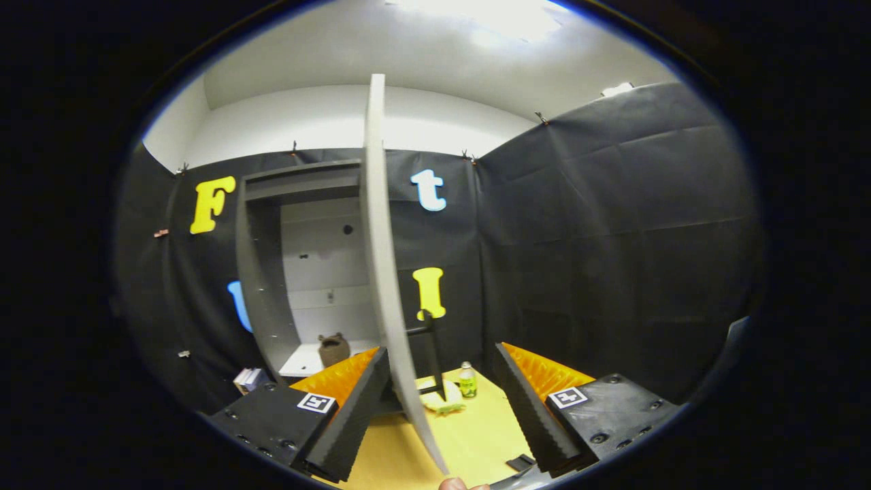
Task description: Open the shoe cabinet door, grab the shoes and put them into the shoe cabinet, then close the shoe cabinet door.
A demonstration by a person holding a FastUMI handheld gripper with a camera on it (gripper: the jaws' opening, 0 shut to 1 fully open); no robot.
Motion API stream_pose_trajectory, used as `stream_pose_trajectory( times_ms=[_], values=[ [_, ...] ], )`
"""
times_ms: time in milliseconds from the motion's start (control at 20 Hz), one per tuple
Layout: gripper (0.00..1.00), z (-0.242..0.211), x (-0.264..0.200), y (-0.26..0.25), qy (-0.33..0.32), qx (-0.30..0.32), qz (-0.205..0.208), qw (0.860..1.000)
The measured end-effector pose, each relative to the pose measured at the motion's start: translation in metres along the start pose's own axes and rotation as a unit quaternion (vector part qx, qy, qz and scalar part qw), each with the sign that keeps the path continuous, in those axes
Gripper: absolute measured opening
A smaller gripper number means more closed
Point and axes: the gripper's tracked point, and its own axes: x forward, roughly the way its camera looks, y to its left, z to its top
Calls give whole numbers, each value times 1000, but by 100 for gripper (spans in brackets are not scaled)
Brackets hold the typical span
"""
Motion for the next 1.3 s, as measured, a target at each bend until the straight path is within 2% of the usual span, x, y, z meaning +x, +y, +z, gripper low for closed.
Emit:
stream_pose_trajectory(
  times_ms=[300,500,1000,1300],
  values=[
    [98,-28,57,-39,36,-2,-29,999],
    [98,-39,76,-29,52,8,-12,999],
    [98,-47,65,4,61,13,3,998],
    [97,-58,49,67,75,29,60,995]
  ],
)
